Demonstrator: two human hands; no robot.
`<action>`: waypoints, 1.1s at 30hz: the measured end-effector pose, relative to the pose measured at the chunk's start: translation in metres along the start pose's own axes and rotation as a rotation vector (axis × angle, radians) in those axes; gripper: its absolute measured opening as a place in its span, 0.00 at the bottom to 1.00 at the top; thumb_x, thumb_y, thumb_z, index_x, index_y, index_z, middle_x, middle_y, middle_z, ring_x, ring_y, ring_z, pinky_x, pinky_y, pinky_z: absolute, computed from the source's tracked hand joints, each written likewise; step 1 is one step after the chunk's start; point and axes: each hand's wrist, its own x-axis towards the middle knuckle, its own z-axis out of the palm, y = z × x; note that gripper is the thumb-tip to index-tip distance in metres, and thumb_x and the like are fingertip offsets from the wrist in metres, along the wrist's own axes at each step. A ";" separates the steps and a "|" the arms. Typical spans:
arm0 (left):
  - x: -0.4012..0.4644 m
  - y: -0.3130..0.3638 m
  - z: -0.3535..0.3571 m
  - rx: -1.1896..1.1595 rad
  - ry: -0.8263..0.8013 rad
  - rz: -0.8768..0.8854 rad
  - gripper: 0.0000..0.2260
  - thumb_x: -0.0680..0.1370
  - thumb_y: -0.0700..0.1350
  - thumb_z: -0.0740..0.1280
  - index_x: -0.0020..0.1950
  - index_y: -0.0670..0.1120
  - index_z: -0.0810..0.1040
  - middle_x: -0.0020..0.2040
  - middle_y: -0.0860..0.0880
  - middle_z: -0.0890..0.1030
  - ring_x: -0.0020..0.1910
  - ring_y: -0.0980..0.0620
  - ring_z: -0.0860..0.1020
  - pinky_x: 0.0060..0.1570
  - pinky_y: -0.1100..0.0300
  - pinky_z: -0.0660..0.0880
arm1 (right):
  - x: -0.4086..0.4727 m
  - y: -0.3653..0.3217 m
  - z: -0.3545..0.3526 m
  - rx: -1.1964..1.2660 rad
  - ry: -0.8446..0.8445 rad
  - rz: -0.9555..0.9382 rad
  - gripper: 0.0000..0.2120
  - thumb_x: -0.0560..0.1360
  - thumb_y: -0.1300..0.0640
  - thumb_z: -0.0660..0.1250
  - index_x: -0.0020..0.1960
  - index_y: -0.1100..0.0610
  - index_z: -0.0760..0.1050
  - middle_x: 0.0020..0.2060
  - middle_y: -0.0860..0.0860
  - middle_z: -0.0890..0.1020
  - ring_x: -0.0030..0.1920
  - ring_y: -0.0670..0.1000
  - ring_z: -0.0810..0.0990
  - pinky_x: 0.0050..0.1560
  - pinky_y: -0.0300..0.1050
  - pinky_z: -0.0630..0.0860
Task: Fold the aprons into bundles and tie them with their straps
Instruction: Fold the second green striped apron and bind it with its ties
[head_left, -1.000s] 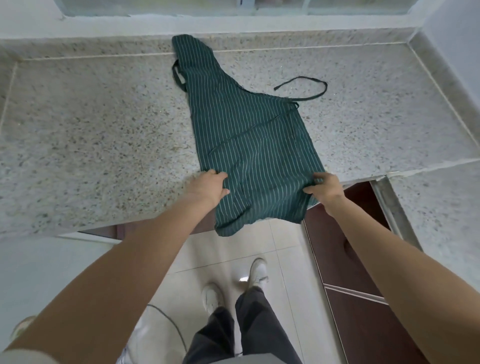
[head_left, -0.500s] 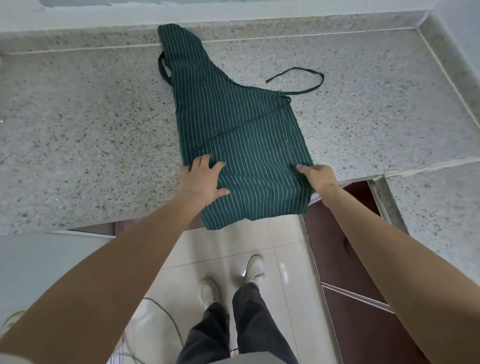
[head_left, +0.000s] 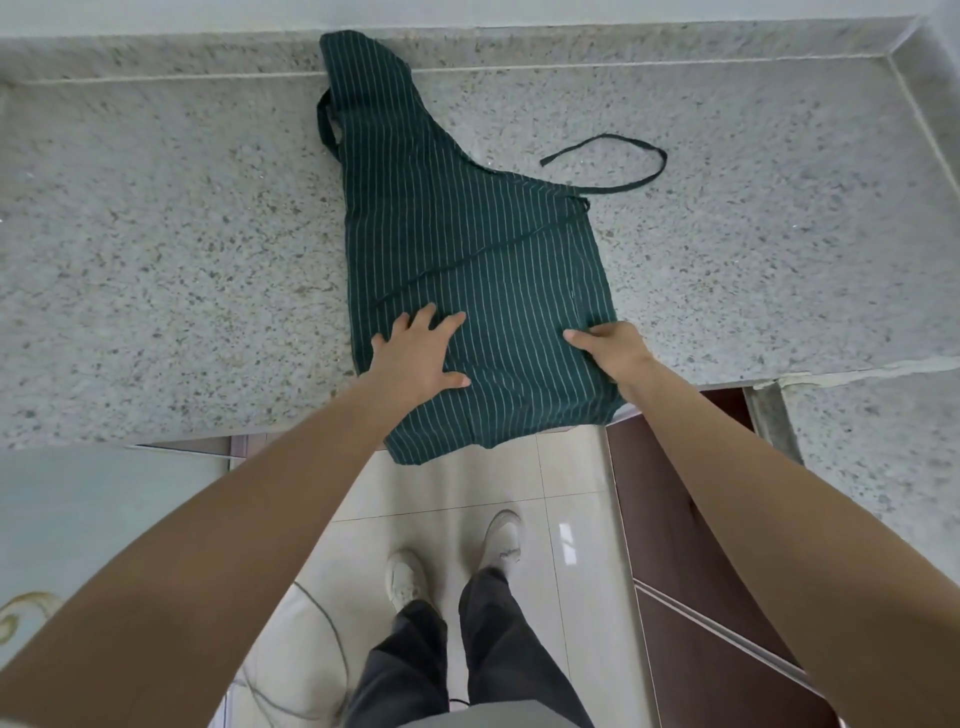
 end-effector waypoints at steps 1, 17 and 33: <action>0.000 0.000 0.000 0.007 0.001 -0.008 0.40 0.72 0.59 0.69 0.76 0.57 0.48 0.78 0.47 0.49 0.75 0.40 0.50 0.69 0.35 0.56 | 0.002 -0.001 0.001 -0.028 0.015 -0.020 0.20 0.75 0.54 0.67 0.62 0.66 0.74 0.57 0.55 0.79 0.57 0.57 0.77 0.62 0.52 0.73; 0.008 0.000 -0.007 -0.501 0.279 -0.583 0.30 0.78 0.54 0.63 0.71 0.36 0.59 0.68 0.36 0.63 0.66 0.38 0.66 0.62 0.46 0.67 | 0.018 0.008 -0.026 -0.189 0.247 -0.048 0.13 0.80 0.61 0.56 0.60 0.64 0.73 0.47 0.59 0.78 0.49 0.57 0.74 0.46 0.45 0.68; 0.011 -0.021 -0.013 -1.022 0.362 -0.711 0.20 0.70 0.47 0.75 0.56 0.38 0.75 0.58 0.40 0.78 0.56 0.43 0.77 0.52 0.55 0.75 | 0.010 0.010 -0.023 -0.397 0.252 -0.089 0.12 0.76 0.68 0.59 0.58 0.70 0.72 0.56 0.65 0.77 0.57 0.62 0.75 0.57 0.52 0.72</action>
